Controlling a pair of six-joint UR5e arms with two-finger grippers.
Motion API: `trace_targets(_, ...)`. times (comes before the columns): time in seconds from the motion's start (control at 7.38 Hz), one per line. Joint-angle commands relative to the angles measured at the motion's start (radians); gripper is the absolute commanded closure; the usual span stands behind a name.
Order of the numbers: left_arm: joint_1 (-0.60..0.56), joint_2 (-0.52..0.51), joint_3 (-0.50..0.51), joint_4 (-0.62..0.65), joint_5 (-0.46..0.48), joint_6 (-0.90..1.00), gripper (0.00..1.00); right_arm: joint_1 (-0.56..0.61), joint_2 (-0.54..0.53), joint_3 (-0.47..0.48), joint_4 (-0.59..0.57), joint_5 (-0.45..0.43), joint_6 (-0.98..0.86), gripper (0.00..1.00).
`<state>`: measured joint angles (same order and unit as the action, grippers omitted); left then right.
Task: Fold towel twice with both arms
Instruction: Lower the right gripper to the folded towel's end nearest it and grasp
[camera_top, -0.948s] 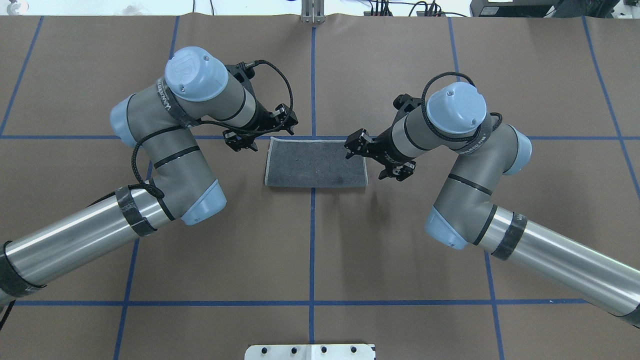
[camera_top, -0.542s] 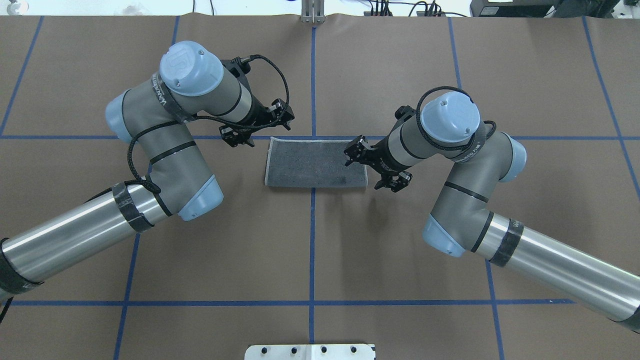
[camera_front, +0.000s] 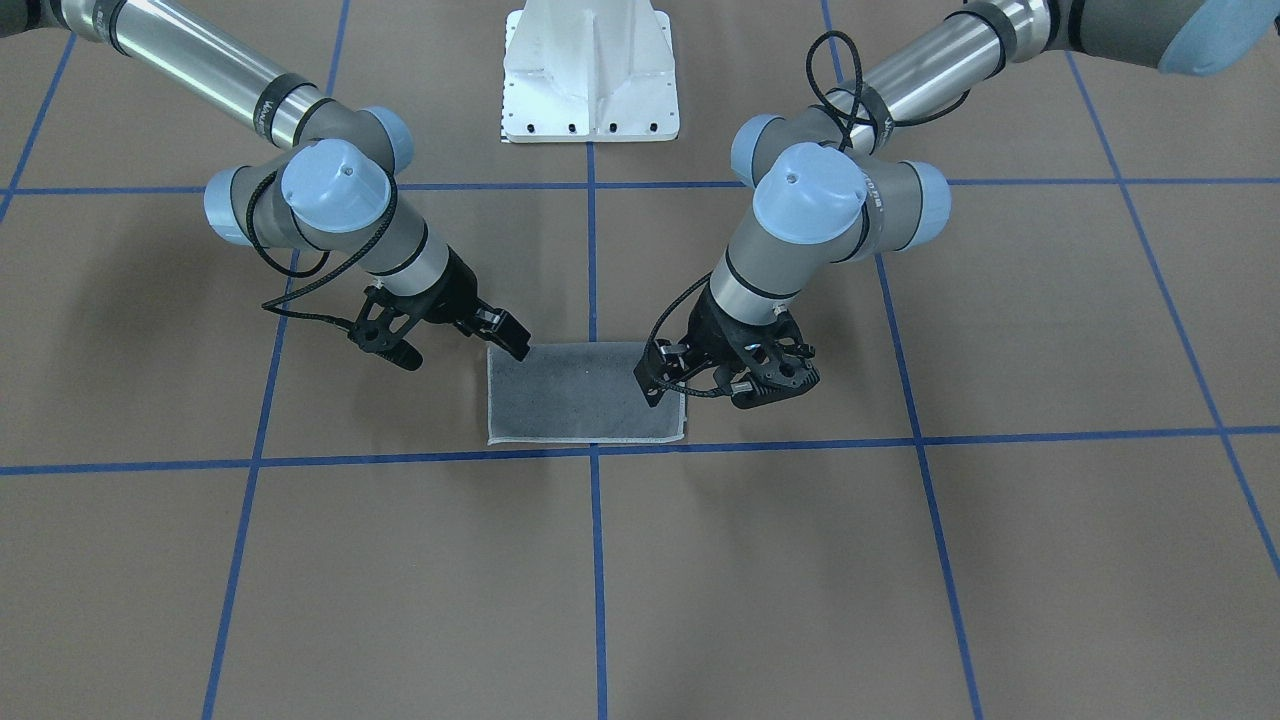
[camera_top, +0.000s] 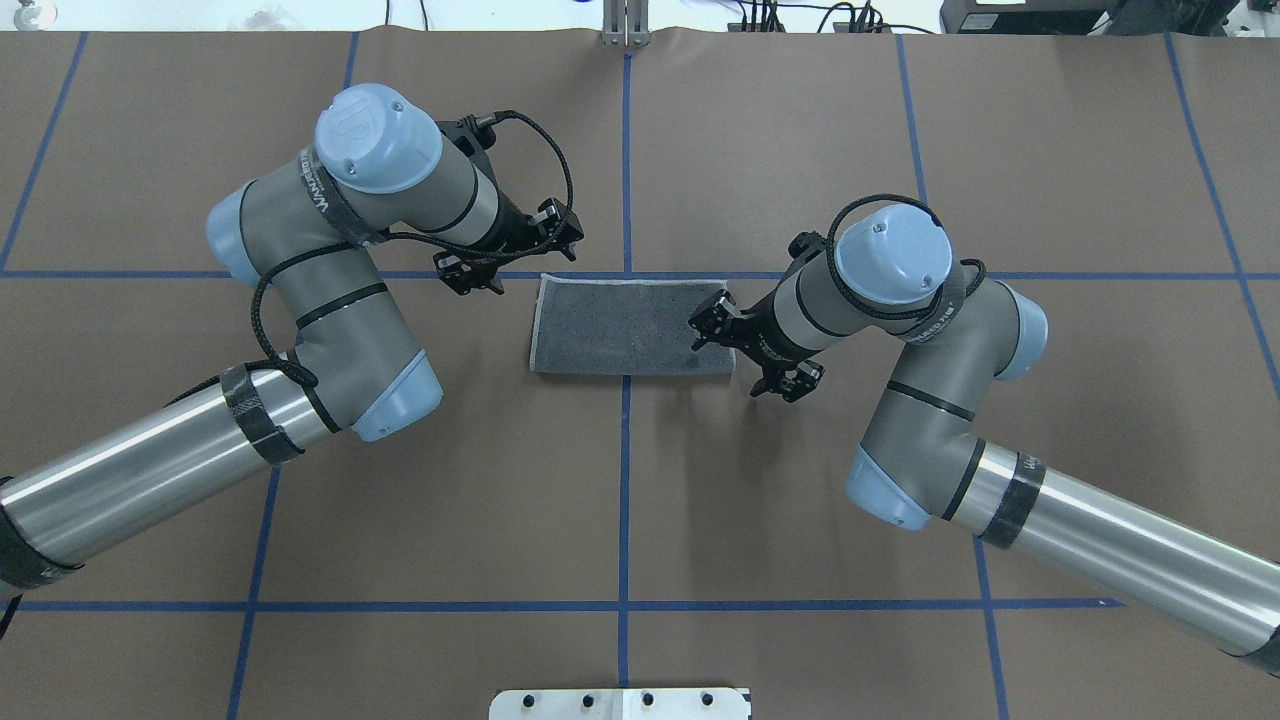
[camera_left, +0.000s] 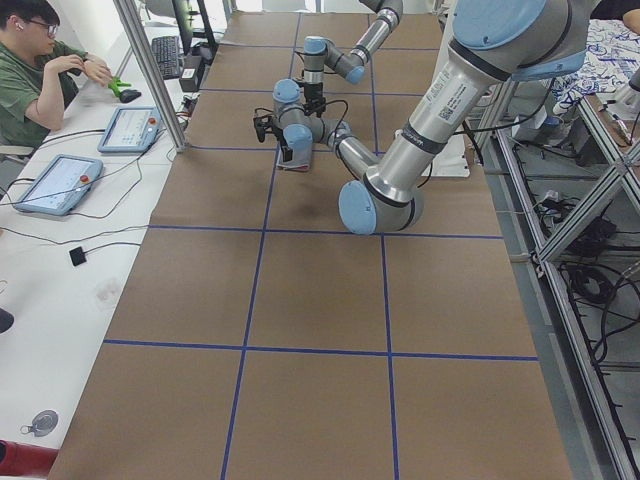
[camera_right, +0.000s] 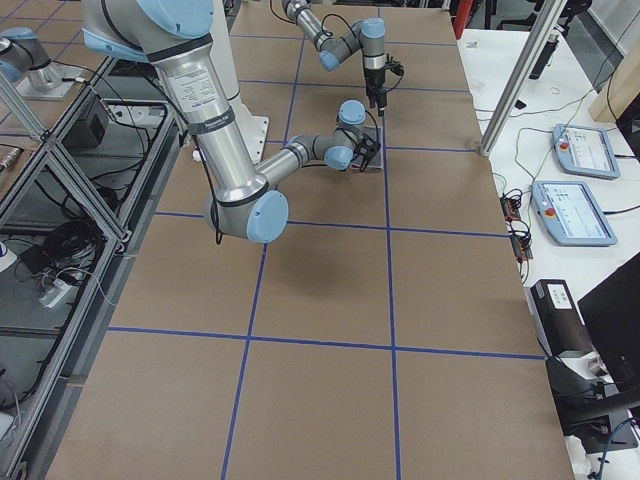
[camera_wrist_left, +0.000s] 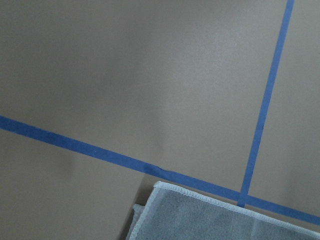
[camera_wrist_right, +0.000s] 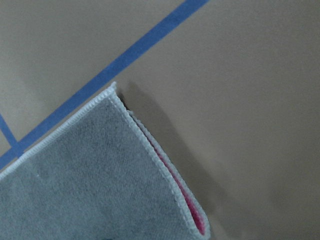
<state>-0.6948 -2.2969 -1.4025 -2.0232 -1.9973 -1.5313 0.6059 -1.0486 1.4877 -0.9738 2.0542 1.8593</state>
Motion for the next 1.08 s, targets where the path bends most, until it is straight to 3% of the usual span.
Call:
trace_targets(0.0, 0.000, 0.001, 0.000, 0.000, 0.000, -0.001, 0.00, 0.014, -0.001, -0.003, 0.000, 0.000, 0.001, 0.13)
trace_targets(0.68, 0.003, 0.008, 0.000, -0.002, 0.000, -0.001, 0.00, 0.009, 0.010, -0.027, 0.001, -0.005, 0.000, 0.17)
trace_targets(0.81, 0.005, 0.014, 0.003, -0.009, 0.000, -0.001, 0.00, 0.009, 0.012, -0.027, 0.001, -0.005, 0.001, 0.20)
trace_targets(0.95, 0.006, 0.033, 0.007, -0.044, 0.000, -0.001, 0.00, 0.009, 0.015, -0.027, 0.001, -0.005, 0.004, 0.33)
